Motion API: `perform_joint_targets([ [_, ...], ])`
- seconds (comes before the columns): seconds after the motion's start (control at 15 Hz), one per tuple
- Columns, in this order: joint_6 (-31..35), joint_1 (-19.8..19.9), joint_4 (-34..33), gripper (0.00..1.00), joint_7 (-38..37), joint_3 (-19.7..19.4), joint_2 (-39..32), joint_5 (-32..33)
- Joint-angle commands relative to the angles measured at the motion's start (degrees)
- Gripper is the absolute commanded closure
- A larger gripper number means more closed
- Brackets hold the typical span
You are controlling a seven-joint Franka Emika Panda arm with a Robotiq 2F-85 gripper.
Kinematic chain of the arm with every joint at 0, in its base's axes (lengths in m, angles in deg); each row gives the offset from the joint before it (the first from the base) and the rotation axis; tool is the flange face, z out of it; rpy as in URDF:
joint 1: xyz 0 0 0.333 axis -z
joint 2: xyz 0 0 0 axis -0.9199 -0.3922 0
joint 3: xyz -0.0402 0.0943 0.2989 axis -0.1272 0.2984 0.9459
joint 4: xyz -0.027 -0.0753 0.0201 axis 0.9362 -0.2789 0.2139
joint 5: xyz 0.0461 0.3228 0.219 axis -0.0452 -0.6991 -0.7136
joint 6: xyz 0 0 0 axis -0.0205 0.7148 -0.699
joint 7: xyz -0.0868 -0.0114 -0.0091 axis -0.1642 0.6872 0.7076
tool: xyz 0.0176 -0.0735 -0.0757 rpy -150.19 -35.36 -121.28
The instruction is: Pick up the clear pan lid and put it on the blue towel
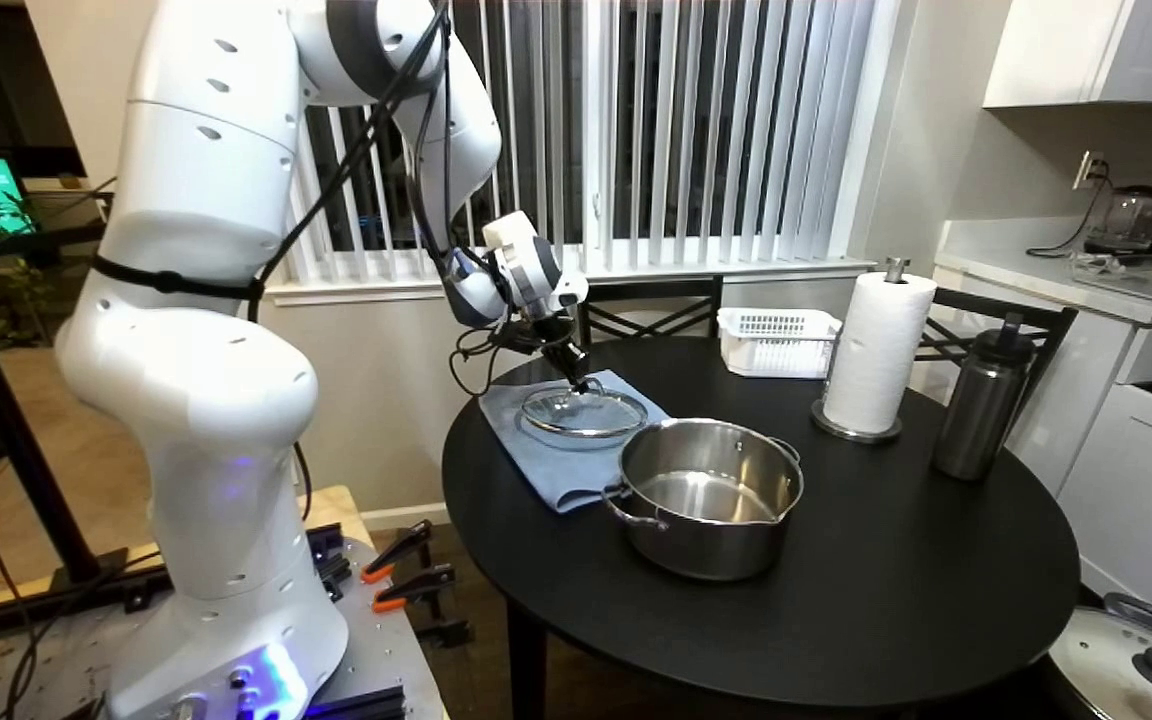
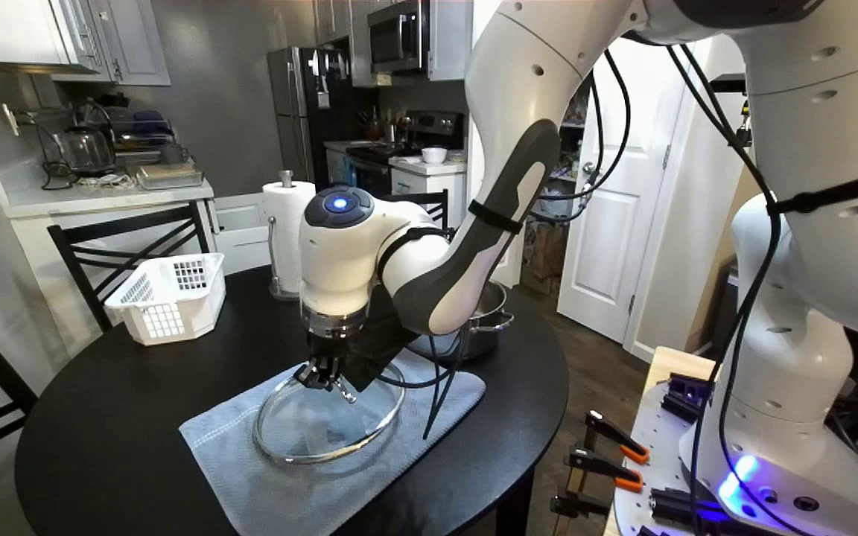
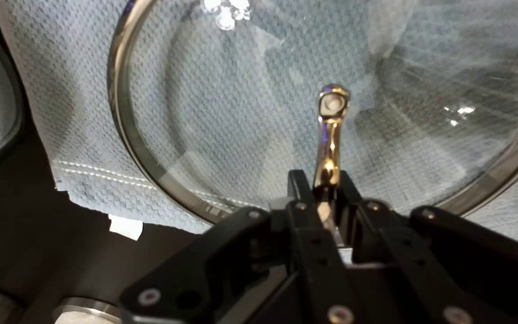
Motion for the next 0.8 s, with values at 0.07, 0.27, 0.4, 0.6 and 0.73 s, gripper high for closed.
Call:
perform_joint_targets([
  [0.07, -0.3, 0.9, 0.0, 0.53, -1.1, 0.2, 0.1, 1.2],
  [0.27, -0.4, 0.9, -0.1, 0.57, -1.1, 0.3, 0.0, 1.2],
  [0.4, -0.4, 0.9, -0.1, 0.52, -1.1, 0.4, 0.0, 1.2],
  [0.6, -0.4, 0.9, -0.1, 0.52, -1.1, 0.4, 0.0, 1.2],
  [0.73, -0.4, 0.9, -0.1, 0.52, -1.1, 0.4, 0.0, 1.2],
])
